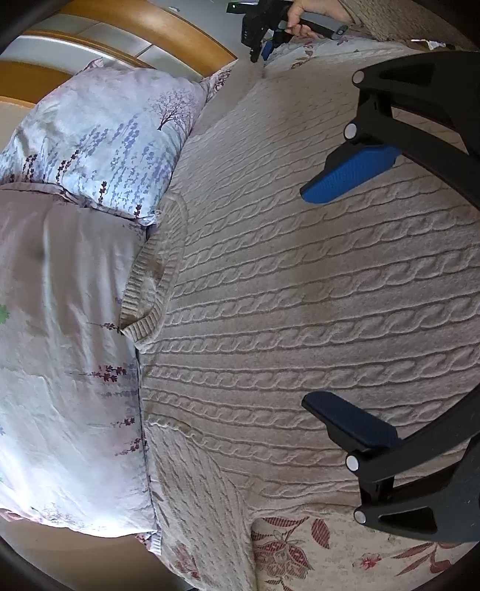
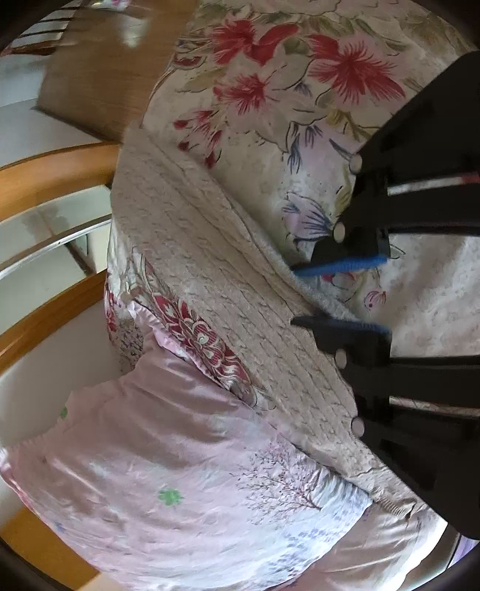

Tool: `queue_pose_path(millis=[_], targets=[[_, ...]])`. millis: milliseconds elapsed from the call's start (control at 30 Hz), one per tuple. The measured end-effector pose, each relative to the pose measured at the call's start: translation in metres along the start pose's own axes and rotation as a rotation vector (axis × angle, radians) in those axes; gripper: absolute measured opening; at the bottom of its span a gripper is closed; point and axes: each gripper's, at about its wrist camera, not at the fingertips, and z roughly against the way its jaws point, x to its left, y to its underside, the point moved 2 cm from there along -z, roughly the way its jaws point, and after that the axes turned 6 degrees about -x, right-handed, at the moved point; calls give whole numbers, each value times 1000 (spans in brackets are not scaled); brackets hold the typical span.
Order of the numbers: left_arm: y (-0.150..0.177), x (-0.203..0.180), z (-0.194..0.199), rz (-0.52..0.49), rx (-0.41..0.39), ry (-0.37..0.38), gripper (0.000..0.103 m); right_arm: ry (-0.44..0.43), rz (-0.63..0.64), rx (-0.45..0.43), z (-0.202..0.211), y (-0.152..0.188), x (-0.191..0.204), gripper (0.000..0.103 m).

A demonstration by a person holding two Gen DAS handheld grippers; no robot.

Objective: Fold small clothes
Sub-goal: 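Reach the right gripper to a sweater sleeve and close on it, then carry the sleeve across the sweater body with the right gripper, then open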

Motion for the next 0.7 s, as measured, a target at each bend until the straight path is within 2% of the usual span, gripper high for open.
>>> queue_pose_path(millis=[100, 233, 400, 467, 567, 700], targets=[[0, 5, -1, 32, -1, 32, 101, -15, 50, -41, 6, -3, 9, 10], [-1, 12, 3, 82, -38, 69, 101, -56, 187, -138, 30, -6, 42, 9], [-3, 15, 12, 83, -108, 74, 101, -245, 347, -185, 69, 11, 107, 9], [-4, 14, 14, 81, -121, 78, 101, -323, 403, -163, 77, 28, 134, 9], [-5, 12, 17, 75, -118, 67, 101, -419, 510, -71, 74, 69, 173, 9], [-5, 7, 28, 18, -117, 22, 101, -424, 647, 109, 40, 137, 203, 9]])
